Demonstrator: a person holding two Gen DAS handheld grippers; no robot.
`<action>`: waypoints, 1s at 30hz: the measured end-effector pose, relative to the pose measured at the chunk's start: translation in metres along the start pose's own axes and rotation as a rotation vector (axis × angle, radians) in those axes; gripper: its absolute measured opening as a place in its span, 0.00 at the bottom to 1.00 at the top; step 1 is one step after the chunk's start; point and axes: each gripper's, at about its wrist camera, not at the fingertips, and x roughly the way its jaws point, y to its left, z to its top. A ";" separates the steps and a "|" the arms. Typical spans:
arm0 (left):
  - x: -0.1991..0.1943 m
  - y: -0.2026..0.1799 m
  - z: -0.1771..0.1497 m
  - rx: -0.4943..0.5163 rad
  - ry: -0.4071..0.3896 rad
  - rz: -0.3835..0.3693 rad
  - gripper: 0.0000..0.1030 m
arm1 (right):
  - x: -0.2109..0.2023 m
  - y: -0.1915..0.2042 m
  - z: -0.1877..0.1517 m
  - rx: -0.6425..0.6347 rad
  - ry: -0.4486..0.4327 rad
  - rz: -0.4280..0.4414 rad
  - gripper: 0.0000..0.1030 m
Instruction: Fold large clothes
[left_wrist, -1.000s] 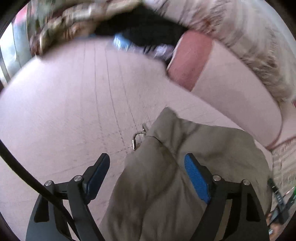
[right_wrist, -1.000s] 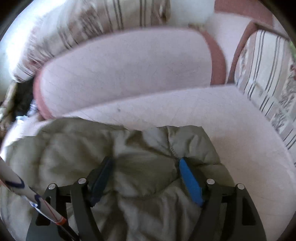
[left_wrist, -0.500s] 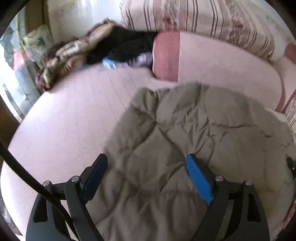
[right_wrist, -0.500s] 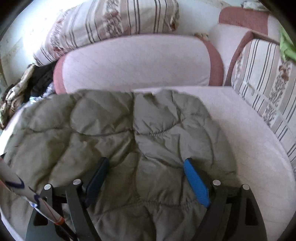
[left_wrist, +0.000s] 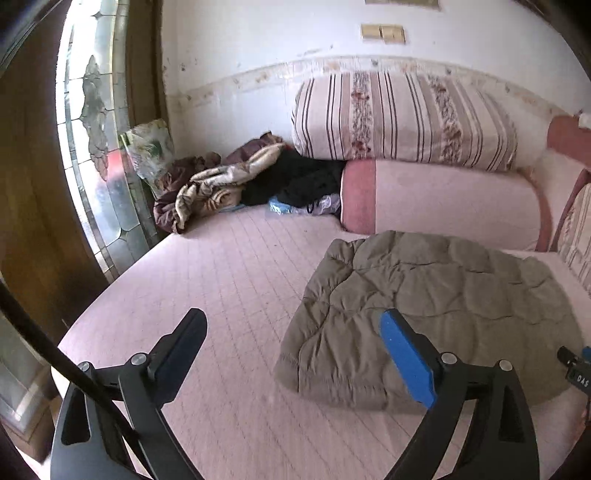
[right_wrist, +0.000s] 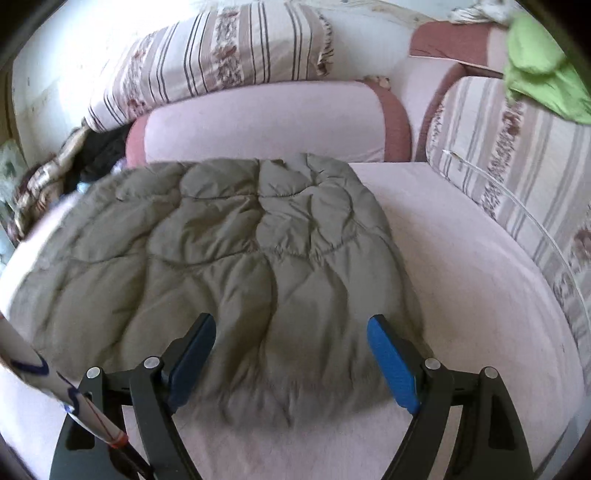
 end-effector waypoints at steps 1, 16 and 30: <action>-0.011 0.000 -0.002 -0.003 -0.002 -0.004 0.93 | -0.010 0.000 -0.003 0.005 -0.004 0.009 0.85; -0.083 -0.013 -0.044 -0.016 0.072 -0.074 0.94 | -0.088 0.023 -0.091 -0.019 0.045 0.068 0.85; -0.065 -0.017 -0.058 -0.004 0.179 -0.101 0.94 | 0.023 0.021 -0.059 -0.107 0.209 -0.129 0.85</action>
